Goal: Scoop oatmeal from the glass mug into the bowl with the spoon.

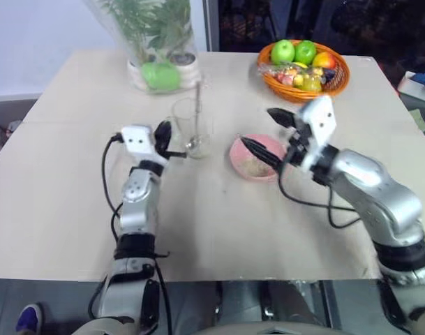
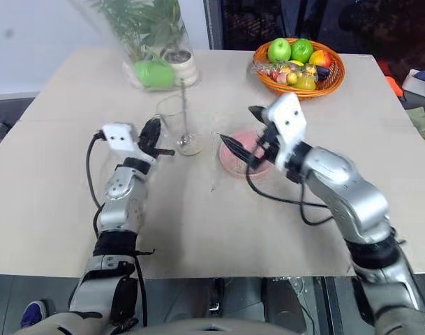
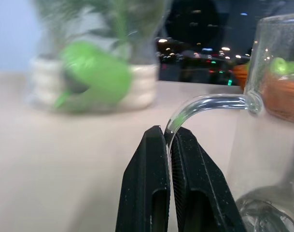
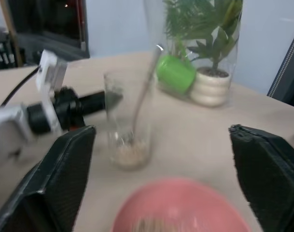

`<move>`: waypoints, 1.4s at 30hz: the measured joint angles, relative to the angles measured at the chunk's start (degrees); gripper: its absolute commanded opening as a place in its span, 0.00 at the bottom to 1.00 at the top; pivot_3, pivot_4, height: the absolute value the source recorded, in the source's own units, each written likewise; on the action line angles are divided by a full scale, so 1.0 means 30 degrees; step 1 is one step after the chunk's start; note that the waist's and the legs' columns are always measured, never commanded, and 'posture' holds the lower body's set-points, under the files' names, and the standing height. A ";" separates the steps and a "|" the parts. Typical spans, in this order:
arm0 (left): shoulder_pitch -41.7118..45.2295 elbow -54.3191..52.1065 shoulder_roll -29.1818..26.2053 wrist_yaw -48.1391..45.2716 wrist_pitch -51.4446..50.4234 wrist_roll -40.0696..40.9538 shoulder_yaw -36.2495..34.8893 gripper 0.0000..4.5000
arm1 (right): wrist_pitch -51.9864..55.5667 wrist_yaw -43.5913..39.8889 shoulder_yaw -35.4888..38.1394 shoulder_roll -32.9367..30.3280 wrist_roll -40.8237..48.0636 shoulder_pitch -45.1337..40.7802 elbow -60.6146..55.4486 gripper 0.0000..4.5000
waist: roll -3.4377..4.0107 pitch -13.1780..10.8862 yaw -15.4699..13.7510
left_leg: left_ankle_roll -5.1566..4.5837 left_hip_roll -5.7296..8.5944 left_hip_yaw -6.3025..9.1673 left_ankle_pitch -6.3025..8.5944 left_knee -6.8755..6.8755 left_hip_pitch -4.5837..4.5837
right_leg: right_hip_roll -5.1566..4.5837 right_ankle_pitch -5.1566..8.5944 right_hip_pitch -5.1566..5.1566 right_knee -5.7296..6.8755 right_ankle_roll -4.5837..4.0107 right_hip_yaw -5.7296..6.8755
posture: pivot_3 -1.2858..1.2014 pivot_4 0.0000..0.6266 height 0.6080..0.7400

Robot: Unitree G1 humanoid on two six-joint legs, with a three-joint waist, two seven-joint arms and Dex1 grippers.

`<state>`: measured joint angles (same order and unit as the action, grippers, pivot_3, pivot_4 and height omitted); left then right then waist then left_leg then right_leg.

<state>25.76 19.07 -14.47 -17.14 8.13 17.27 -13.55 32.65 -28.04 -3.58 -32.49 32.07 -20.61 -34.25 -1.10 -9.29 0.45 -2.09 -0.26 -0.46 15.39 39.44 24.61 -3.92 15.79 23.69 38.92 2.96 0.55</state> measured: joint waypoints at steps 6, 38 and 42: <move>-0.0298 0.0653 -0.0569 -0.0558 0.0394 0.0358 -0.0968 0.00 | -0.2486 -0.2329 0.2615 -0.2152 -0.0716 0.5556 -0.2572 0.99 | -0.0008 0.0003 -0.0041 | -0.0079 -0.0002 -0.0003 0.0047 -0.0015 -0.0267 | 0.0011 -0.0016 -0.0256 -0.0018 0.0027 -0.0007 | 0.52 0.24 1.00; -0.6074 -0.3346 -0.0639 -0.1851 -0.0160 0.1304 -0.0997 0.90 | -0.9621 -0.6213 0.6324 -0.1898 -0.3141 1.3767 0.0064 1.00 | -0.0009 0.0013 -0.0106 | -0.0103 -0.0036 0.0003 0.0069 -0.0088 -0.0646 | -0.0053 -0.0032 -0.0657 -0.0126 0.0053 -0.0036 | 0.52 0.24 1.00; -0.9360 -0.8088 -0.2519 -0.3336 -0.3840 0.3138 -0.0552 0.90 | -1.0266 -0.6270 0.7163 -0.2318 -0.4106 1.3814 0.2087 1.00 | -0.0018 0.0021 0.0018 | -0.0095 -0.0066 0.0011 0.0072 -0.0093 -0.0675 | -0.0080 -0.0029 -0.0686 -0.0132 0.0038 -0.0091 | 0.52 0.24 1.00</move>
<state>-2.32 -5.19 -22.03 -27.15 -3.39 26.69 -15.21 1.85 -46.85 17.91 -39.45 19.75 20.83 -27.98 -1.16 -9.23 0.50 -2.38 -0.46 -0.43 15.60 39.17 22.58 -4.16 15.70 21.63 38.52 3.08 0.27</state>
